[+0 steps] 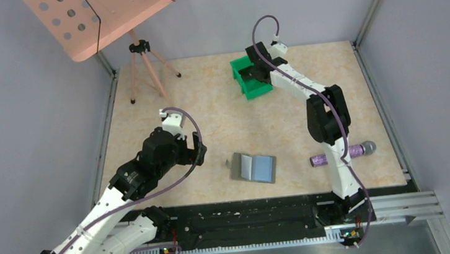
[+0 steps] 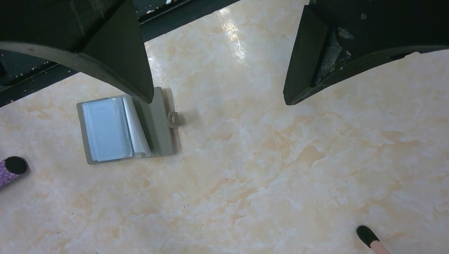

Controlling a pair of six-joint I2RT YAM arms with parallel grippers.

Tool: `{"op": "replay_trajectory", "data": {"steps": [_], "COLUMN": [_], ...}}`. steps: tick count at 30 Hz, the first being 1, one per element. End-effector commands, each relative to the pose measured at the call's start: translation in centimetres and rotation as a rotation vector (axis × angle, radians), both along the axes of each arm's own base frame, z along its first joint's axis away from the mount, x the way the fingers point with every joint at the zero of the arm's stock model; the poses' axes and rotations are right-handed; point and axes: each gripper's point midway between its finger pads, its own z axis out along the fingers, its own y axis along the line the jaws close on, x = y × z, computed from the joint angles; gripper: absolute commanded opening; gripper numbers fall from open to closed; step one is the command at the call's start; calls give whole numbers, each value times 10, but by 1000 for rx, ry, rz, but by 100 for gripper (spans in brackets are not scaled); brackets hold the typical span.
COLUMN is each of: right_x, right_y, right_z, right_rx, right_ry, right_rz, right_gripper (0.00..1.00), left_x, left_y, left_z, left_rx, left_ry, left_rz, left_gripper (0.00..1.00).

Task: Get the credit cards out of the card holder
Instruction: Place the credit card in the storage box.

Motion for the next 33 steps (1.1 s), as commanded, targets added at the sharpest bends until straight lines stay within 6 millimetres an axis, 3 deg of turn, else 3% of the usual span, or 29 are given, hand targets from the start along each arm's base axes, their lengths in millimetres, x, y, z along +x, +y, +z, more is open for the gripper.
{"op": "replay_trajectory", "data": {"steps": [1,13,22,33], "right_x": [-7,-12,7,12], "right_y": [5,-1,3,7], "right_z": [30,13,4,7], "right_rx": [54,17,13,70], "right_ry": [-47,-40,-69,-127], "right_rz": [-79,-161,-160,-172], "right_gripper": [0,0,0,0], "left_x": [3,2,3,4], "left_y": [-4,-4,-3,0], "left_z": [12,14,12,12], "left_rx": [-41,-50,-40,-35], "left_ry": [-49,-55,-52,-57], "left_rz": [-12,-16,-8,7], "left_gripper": [98,99,98,99]}}
